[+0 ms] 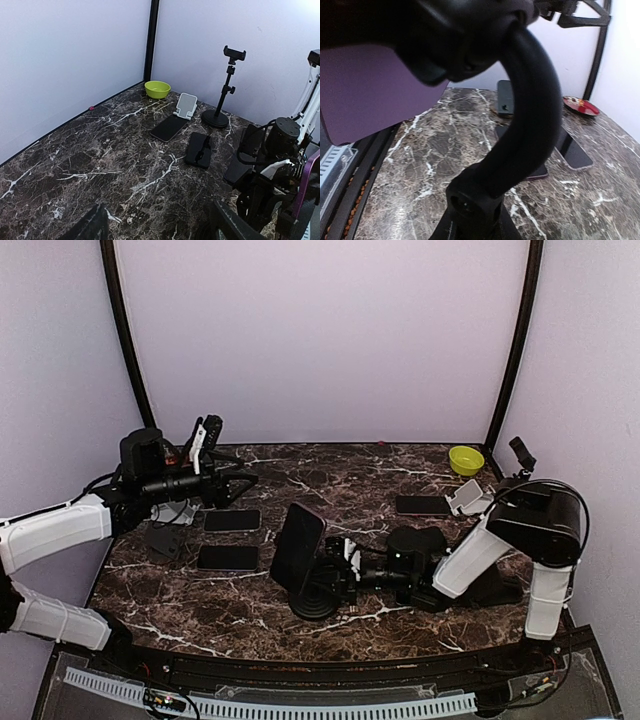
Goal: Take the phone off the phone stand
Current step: Adjust the phone stand with the phone at the center of the board, then hold the phone stand with the phone at the center of the board.
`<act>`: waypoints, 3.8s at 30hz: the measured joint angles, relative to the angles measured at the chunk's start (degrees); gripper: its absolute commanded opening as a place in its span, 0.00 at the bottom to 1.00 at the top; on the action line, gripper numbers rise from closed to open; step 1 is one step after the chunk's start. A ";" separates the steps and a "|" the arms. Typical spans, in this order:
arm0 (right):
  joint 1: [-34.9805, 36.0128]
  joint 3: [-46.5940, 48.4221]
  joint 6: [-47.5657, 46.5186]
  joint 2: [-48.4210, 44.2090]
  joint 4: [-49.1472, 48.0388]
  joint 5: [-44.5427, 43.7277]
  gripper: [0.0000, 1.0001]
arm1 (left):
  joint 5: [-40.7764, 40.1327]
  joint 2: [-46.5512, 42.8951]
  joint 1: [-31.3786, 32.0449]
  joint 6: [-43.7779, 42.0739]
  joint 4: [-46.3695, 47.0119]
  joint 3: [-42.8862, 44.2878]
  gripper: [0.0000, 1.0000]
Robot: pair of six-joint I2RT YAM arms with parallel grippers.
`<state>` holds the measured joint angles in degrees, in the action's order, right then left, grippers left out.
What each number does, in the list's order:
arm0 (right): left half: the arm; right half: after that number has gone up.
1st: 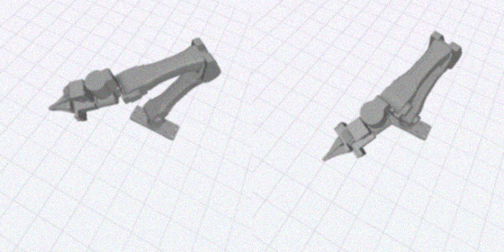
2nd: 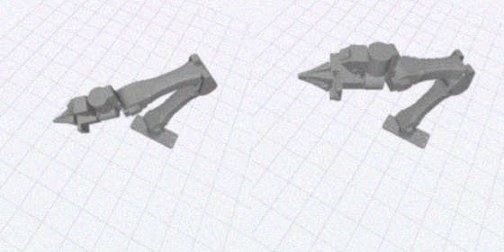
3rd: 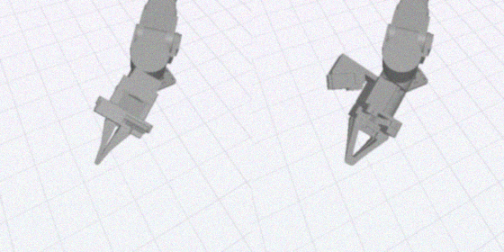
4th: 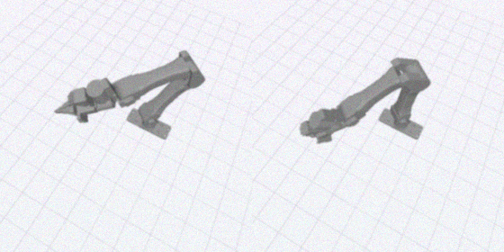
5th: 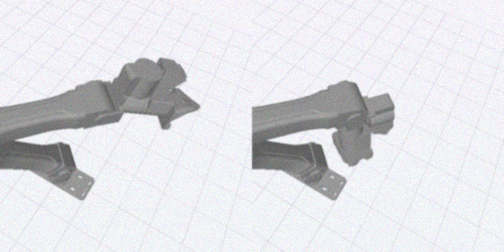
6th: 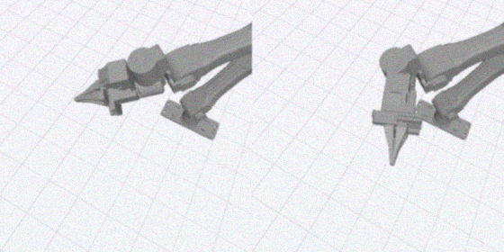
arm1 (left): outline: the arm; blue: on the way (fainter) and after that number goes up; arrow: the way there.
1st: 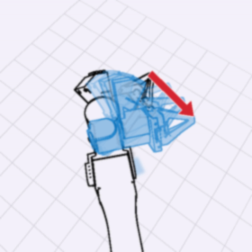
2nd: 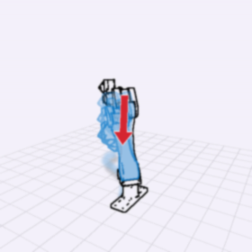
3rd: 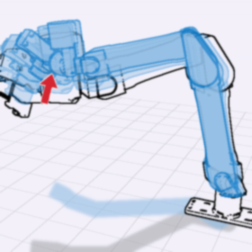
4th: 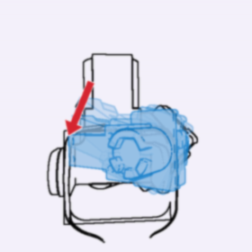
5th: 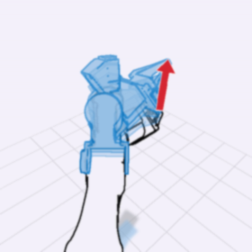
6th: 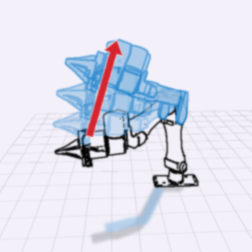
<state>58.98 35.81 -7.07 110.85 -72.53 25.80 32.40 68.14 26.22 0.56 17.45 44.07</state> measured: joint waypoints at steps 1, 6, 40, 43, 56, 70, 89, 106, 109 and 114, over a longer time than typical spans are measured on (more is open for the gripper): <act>-0.26 0.70 -0.44 0.00 1.11 2.34 0.00 | 0.63 -0.55 0.00 -0.57 -0.33 -0.11 0.71; -1.70 2.54 -0.57 0.09 4.52 12.39 0.00 | 3.98 -1.88 0.00 -3.26 -1.53 -0.52 0.71; -10.78 0.74 7.76 -1.49 0.52 25.35 0.73 | 4.48 -7.28 11.15 -35.10 -4.07 -14.34 0.71; -10.78 -0.24 9.66 -3.67 0.50 25.03 0.79 | 2.84 -7.96 13.27 -38.95 -1.60 -15.28 0.68; -10.78 -4.79 16.76 -21.77 12.04 19.87 0.94 | -0.15 -4.46 17.31 -51.82 5.44 -15.15 0.60; -10.03 7.89 36.04 -34.16 44.39 7.15 0.89 | -3.10 -3.98 21.88 -55.54 7.72 -15.15 0.58; -2.29 16.90 44.44 -31.87 57.18 -1.81 0.51 | -6.88 -3.96 23.04 -56.50 8.24 -15.15 0.58; -0.81 16.79 48.22 -29.31 53.09 -1.18 0.00 | -8.98 -3.89 23.56 -56.54 10.27 -15.15 0.58; -0.94 16.83 47.45 -29.31 53.29 -0.26 0.00 | -9.05 -3.91 23.96 -56.94 10.21 -15.15 0.58; -2.12 16.83 46.05 -29.31 53.35 2.82 0.00 | -8.17 -4.02 24.57 -56.94 10.08 -15.15 0.57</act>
<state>56.86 52.64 38.98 81.54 -19.18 28.62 24.23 64.12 50.78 -56.38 27.53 28.93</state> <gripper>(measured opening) 0.089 0.576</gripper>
